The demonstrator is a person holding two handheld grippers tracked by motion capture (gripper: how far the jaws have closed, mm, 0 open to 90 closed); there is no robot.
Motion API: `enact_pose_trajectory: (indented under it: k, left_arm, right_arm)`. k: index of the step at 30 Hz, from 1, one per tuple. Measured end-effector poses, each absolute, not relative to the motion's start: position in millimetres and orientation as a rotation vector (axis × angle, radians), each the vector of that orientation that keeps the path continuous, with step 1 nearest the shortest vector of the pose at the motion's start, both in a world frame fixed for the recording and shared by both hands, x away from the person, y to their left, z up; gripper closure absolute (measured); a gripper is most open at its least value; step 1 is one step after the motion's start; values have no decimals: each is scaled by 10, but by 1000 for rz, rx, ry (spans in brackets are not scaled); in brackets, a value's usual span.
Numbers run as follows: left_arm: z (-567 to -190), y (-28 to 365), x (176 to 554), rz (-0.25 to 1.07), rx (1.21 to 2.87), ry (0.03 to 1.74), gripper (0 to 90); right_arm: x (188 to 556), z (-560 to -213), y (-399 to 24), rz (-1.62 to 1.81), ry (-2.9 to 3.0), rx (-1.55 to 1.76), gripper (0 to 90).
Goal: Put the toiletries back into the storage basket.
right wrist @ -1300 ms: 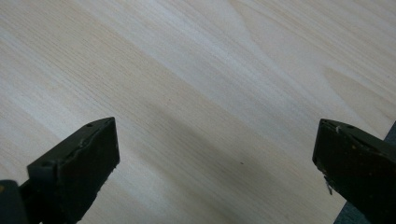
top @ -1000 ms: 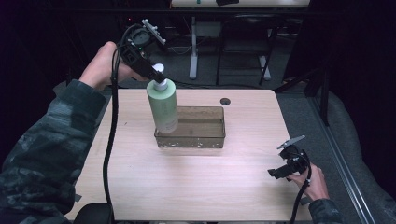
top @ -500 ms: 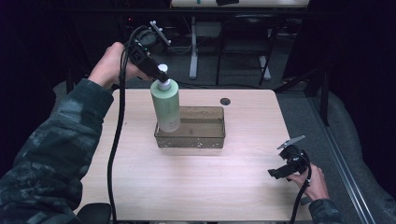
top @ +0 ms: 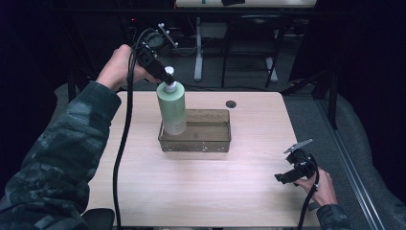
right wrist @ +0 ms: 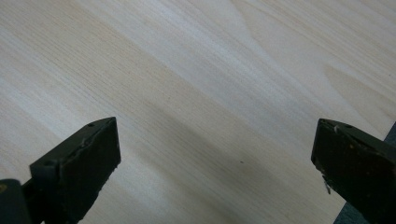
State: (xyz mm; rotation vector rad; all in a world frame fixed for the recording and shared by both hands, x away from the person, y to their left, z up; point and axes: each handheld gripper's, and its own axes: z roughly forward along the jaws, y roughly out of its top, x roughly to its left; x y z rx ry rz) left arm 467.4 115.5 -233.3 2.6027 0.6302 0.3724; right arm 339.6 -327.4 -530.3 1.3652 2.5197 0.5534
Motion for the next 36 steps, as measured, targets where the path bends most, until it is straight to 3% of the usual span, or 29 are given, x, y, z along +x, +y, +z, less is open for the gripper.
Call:
enact_pose_trajectory:
  k: [36]
  left_arm:
    - [-2723, 1093, 4955, 326, 2626, 710, 631]
  right_arm:
    - [3392, -5304, -3273, 562, 2521, 1366, 10]
